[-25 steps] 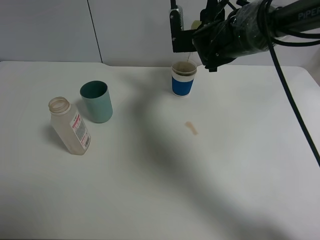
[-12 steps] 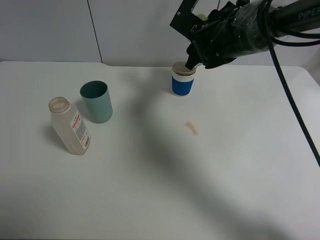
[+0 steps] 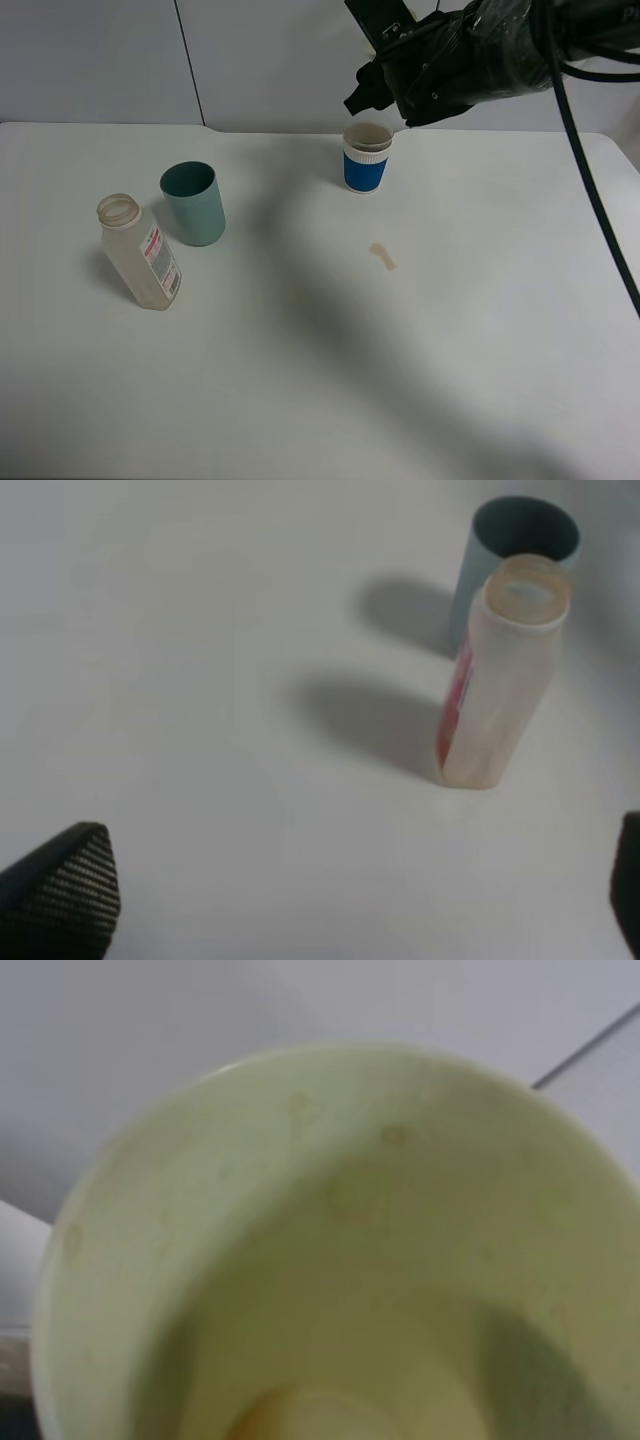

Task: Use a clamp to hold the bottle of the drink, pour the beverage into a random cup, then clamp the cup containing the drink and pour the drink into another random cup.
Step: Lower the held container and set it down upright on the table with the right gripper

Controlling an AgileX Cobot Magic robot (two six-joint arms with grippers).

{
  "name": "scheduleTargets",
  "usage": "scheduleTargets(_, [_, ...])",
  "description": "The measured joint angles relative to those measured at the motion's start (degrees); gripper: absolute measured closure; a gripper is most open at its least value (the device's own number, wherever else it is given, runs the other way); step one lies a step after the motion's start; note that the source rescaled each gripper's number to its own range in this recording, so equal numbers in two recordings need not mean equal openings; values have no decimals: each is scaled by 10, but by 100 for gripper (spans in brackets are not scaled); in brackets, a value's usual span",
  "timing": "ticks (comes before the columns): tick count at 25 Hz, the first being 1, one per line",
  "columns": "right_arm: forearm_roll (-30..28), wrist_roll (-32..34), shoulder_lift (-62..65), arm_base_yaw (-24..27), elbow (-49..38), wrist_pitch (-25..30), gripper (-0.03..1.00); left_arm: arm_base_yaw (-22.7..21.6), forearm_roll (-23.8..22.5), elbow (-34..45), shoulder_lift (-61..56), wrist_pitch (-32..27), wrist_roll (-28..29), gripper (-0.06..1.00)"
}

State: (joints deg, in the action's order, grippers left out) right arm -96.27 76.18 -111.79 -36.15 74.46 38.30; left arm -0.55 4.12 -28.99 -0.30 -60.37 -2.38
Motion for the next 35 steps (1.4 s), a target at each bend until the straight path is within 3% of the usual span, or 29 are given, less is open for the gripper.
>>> scheduleTargets(10, [95, -1, 66, -31, 0, -90, 96, 0, 0, 0, 0, 0, 0, -6])
scheduleTargets(15, [193, -57, 99, -50, 0, -224, 96, 0, 0, 0, 0, 0, 0, -6])
scheduleTargets(20, [368, -234, 101, -58, 0, -288, 96, 0, 0, 0, 0, 0, 0, -6])
scheduleTargets(23, [517, -389, 101, -63, 0, -310, 96, 0, 0, 0, 0, 0, 0, -6])
scheduleTargets(28, [734, -622, 101, -69, 0, -321, 96, 0, 0, 0, 0, 0, 0, -6])
scheduleTargets(29, [734, -622, 101, -69, 0, -321, 96, 0, 0, 0, 0, 0, 0, -6])
scheduleTargets(30, [812, -696, 101, -70, -1, -321, 96, 0, 0, 0, 0, 0, 0, -6])
scheduleTargets(35, [925, -813, 102, -72, -27, -351, 96, 0, 0, 0, 0, 0, 0, -6])
